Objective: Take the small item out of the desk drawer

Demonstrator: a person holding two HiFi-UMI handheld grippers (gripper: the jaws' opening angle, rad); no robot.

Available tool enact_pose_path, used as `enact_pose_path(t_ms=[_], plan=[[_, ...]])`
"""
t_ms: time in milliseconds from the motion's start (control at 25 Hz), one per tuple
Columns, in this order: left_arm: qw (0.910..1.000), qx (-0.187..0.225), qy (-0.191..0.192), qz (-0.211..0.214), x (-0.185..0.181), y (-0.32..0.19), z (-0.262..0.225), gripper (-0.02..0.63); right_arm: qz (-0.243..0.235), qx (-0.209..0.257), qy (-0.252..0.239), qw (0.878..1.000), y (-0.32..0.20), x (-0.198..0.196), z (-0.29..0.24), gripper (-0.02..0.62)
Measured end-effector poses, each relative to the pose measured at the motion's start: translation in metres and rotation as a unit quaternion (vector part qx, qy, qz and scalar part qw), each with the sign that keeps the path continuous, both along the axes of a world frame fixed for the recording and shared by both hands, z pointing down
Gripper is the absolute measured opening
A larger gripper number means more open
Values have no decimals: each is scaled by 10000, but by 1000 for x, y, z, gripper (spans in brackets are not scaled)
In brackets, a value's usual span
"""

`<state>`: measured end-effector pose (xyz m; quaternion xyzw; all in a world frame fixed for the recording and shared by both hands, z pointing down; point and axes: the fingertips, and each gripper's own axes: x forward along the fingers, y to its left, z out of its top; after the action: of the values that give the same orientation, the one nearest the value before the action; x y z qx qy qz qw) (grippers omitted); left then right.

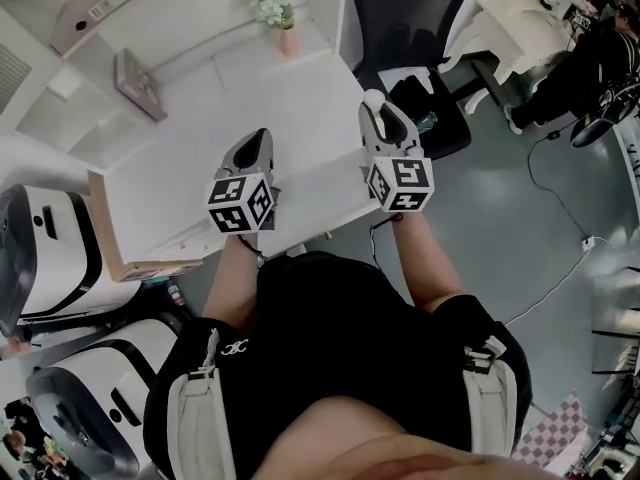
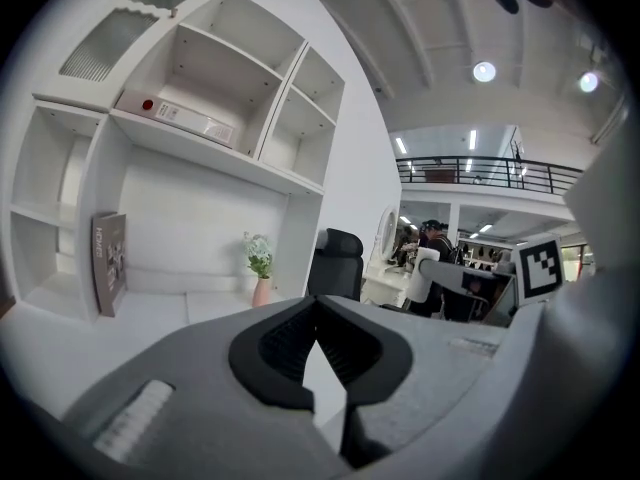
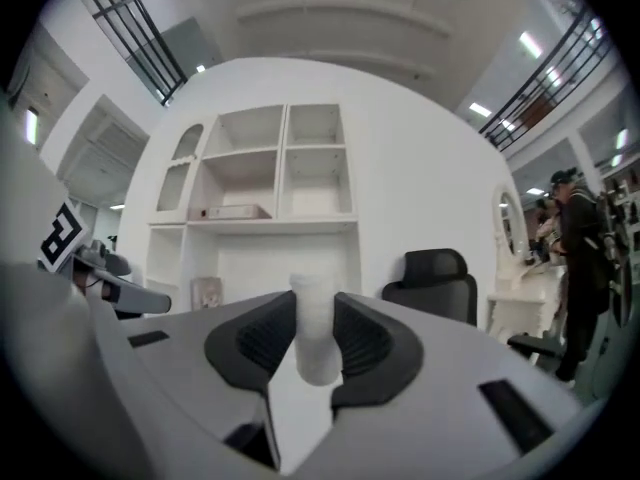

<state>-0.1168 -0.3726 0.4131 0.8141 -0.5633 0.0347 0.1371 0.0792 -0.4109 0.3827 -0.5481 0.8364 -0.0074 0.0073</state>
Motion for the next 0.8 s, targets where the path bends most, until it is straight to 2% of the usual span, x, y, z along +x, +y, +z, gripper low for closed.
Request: enact_pose_path(t_ms=[120, 480, 800], plan=[[10000, 53, -26, -25, -1, 0, -6, 15, 213, 185, -241, 9993, 5, 8, -10, 112], [9999, 96, -44, -47, -1, 9, -12, 15, -54, 222, -438, 9988, 10, 0, -15, 114], [9998, 150, -65, -119, -4, 21, -18, 14, -259, 185, -406, 9987, 23, -7, -10, 114]])
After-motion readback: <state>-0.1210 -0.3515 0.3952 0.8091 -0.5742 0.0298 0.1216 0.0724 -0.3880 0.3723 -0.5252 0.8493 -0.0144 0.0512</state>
